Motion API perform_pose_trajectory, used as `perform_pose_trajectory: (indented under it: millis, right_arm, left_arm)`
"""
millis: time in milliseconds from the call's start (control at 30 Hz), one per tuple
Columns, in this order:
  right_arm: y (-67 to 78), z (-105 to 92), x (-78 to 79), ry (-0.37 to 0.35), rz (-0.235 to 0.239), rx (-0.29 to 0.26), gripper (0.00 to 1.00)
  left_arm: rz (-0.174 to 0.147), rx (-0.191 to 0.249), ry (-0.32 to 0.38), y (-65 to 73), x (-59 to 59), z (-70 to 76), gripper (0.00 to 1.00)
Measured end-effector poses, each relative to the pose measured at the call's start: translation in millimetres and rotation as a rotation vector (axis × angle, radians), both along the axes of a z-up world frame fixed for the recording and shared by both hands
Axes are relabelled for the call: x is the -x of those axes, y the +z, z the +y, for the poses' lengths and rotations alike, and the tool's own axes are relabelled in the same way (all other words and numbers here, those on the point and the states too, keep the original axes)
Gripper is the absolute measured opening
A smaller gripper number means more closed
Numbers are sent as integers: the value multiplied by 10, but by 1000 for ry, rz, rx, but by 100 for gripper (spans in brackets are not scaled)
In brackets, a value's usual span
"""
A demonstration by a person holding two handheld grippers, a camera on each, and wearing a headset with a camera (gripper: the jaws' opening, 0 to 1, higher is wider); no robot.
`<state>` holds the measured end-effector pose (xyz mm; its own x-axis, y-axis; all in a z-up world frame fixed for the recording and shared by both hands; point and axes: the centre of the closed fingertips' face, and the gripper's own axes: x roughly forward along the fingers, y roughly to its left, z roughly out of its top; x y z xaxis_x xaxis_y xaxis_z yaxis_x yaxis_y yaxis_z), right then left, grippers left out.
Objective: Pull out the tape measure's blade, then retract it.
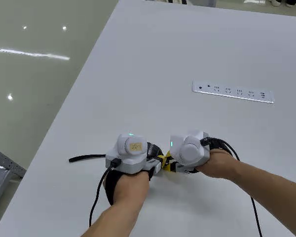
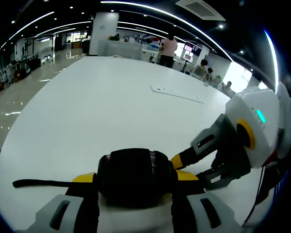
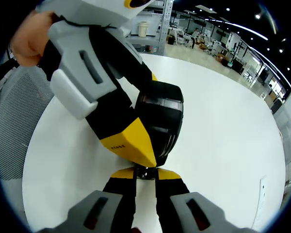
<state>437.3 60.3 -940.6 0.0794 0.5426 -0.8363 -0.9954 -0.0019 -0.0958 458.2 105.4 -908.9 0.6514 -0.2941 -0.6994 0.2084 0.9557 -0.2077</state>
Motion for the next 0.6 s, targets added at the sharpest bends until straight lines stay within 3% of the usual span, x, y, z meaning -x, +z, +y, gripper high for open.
perform_pose_trajectory:
  millis: [600]
  right_arm:
    - [-4,1,1,-7,7,7,15]
  left_arm:
    - [-8,-7,6,6,-3,3,58]
